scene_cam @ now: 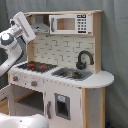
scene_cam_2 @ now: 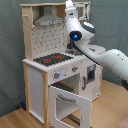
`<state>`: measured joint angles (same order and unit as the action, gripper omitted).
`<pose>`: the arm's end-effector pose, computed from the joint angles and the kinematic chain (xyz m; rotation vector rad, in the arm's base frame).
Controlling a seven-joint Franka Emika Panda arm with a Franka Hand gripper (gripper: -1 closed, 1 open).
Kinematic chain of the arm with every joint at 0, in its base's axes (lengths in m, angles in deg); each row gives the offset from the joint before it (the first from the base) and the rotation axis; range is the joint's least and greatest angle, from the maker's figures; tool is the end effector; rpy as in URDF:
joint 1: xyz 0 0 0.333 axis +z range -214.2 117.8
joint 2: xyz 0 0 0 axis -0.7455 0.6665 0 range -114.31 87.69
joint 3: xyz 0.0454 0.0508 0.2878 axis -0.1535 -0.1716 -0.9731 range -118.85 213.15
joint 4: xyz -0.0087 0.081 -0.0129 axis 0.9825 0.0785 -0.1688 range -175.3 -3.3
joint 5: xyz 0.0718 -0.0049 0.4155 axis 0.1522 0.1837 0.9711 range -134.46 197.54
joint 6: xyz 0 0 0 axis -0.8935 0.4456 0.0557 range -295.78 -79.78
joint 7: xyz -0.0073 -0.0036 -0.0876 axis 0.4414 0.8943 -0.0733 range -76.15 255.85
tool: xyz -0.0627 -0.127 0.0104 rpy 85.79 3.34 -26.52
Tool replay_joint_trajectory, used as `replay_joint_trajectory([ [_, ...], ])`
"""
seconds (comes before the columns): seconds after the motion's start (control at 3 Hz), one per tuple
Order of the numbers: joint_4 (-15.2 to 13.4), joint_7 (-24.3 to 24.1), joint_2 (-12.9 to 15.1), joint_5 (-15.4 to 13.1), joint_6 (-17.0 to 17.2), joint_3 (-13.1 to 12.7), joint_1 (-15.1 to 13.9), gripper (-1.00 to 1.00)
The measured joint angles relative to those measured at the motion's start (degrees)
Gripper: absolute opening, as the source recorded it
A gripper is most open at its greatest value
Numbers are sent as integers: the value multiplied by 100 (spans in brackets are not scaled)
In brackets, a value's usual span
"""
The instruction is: Play with the kitchen
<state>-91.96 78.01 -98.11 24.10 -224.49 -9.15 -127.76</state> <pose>0.4883 0.3983 0.7327 1.2033 0.2042 1.3305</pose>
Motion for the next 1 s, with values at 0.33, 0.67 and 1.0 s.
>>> replay_joint_trajectory([
  [0.33, 252, -321, 9, 0, 307, -31, -278, 100],
  [0.67, 417, -678, 14, 2, 672, -50, -545, 100],
  [1.0, 417, -695, 14, 2, 713, -54, -546, 100],
])
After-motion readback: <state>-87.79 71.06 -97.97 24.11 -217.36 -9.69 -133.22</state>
